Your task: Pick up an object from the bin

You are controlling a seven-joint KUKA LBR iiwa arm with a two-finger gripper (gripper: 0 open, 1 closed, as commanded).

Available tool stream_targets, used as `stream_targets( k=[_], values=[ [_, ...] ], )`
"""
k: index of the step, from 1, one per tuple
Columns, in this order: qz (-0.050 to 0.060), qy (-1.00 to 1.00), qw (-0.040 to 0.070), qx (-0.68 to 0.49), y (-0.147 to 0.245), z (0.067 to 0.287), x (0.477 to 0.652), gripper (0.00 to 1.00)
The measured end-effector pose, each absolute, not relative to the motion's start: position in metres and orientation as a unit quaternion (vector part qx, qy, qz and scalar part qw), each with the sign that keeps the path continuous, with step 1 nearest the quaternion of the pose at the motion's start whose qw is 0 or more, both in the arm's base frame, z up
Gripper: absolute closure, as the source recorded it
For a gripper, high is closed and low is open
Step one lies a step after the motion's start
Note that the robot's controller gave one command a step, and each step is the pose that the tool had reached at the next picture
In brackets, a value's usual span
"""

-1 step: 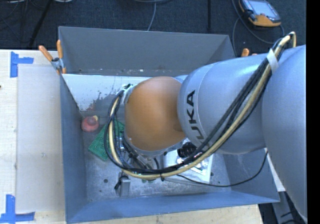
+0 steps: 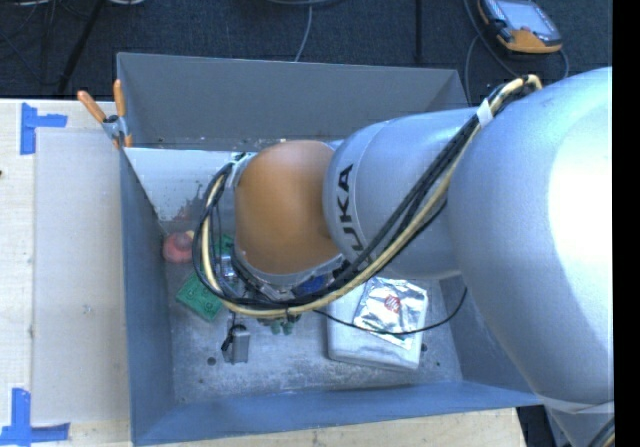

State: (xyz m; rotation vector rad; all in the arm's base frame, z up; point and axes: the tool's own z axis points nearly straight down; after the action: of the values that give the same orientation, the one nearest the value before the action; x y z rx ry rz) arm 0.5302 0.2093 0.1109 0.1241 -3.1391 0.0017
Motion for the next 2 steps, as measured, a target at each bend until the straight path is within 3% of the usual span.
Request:
stream_targets(
  k=[1,2],
  values=[
    [0.000,-1.000,-0.001,-0.014,0.2273,0.0779,0.6016,0.00],
    [0.000,-1.000,0.000,-0.016,0.2275,0.0793,0.6001,1.00]
  ],
)
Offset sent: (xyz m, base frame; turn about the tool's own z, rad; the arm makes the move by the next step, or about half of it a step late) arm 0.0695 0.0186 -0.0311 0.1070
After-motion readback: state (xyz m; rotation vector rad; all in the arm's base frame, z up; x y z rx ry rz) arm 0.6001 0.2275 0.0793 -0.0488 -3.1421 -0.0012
